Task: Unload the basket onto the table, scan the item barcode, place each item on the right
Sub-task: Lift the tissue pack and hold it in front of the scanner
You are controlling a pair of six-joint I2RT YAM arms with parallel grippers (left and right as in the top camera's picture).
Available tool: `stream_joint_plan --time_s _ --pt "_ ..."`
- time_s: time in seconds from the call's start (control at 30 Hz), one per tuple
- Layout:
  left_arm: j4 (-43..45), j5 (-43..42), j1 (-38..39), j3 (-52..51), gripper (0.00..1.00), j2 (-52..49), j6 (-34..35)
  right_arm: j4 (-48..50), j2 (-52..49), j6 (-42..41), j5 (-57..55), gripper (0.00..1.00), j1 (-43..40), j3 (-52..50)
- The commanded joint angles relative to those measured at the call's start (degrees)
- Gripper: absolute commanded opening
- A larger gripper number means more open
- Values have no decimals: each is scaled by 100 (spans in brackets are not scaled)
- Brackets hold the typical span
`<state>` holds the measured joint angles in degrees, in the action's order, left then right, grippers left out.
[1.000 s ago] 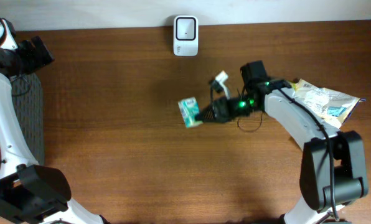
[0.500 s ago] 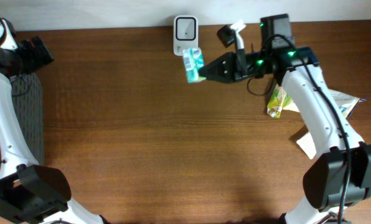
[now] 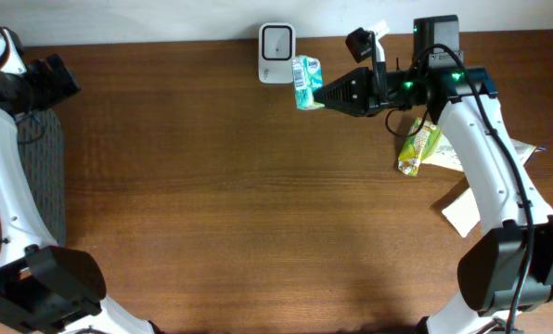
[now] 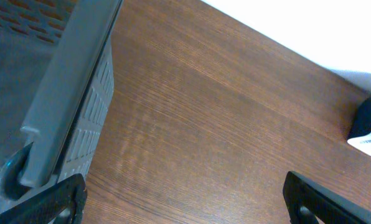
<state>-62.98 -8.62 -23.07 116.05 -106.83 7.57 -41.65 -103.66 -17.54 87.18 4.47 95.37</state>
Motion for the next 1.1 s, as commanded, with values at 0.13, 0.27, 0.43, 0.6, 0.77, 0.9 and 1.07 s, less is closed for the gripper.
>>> stream_joint_plan --time_s 0.13,0.27,0.43,0.6,0.77,0.9,1.07 --pt "9 90 -101 9 99 -20 11 11 203 551 -485 4 37 118" --pt "9 90 -101 9 99 -20 13 -975 203 1036 -3886 4 479 118" --pt "7 90 -101 9 99 -20 11 -1670 203 1137 -6913 4 1375 151" --pt "7 90 -101 9 99 -20 11 -1128 203 1801 -9807 4 1917 787" --pt "11 87 -101 9 99 -20 11 1032 -326 3226 -11252 4 2107 750" --pt "7 90 -101 9 99 -20 11 3453 -1355 4592 -11250 4 2098 750" --pt "4 90 -101 9 99 -20 13 5348 -2468 6336 -11250 4 2103 750"
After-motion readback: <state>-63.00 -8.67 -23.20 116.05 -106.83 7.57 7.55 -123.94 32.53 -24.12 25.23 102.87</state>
